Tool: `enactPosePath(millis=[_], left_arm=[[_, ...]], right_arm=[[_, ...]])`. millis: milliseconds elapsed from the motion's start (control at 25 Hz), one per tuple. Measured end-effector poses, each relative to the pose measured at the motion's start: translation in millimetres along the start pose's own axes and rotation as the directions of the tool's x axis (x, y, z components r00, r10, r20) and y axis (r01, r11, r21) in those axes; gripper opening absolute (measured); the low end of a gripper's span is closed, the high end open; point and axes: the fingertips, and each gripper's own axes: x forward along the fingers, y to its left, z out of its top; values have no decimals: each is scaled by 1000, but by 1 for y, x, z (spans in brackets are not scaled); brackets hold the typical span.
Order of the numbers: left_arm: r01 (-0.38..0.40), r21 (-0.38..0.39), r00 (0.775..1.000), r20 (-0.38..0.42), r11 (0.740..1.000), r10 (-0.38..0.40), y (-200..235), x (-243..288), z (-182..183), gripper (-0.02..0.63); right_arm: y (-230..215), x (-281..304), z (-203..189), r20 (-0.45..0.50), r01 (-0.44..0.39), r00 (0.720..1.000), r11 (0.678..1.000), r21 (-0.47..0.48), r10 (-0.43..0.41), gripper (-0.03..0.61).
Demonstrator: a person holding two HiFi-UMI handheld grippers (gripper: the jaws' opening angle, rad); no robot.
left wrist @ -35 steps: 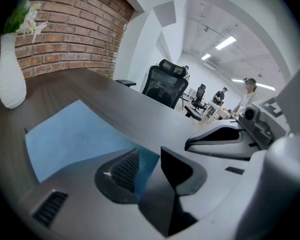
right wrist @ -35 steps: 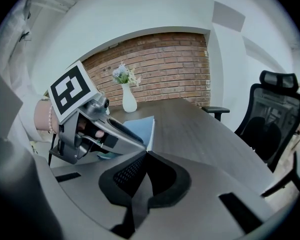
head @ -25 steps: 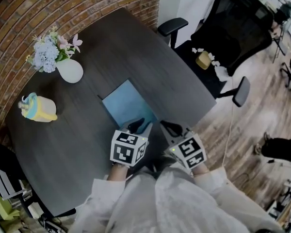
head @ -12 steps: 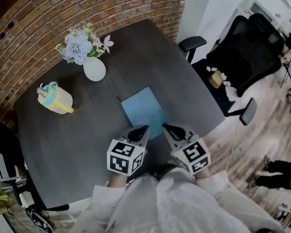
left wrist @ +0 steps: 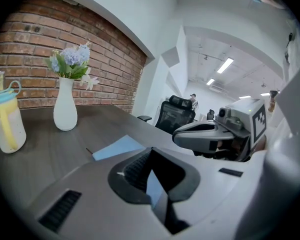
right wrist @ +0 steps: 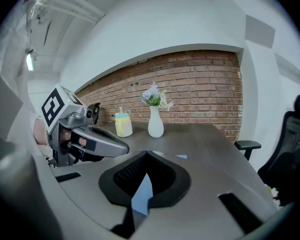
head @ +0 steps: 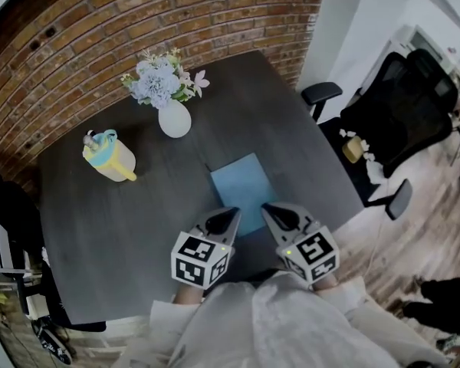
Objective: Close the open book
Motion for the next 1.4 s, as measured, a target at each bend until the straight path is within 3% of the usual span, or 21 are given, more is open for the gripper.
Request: enactPosePath(millis=[400, 1400], left_arm=[[-31, -26, 999, 12, 999, 31, 3, -2, 1, 6], [-32, -39, 999, -17, 999, 31, 2, 0, -10, 5]], right_arm=[[6, 9, 1, 43, -44, 998, 997, -57, 46, 6], [7, 8, -9, 6, -52, 999, 998, -32, 52, 6]])
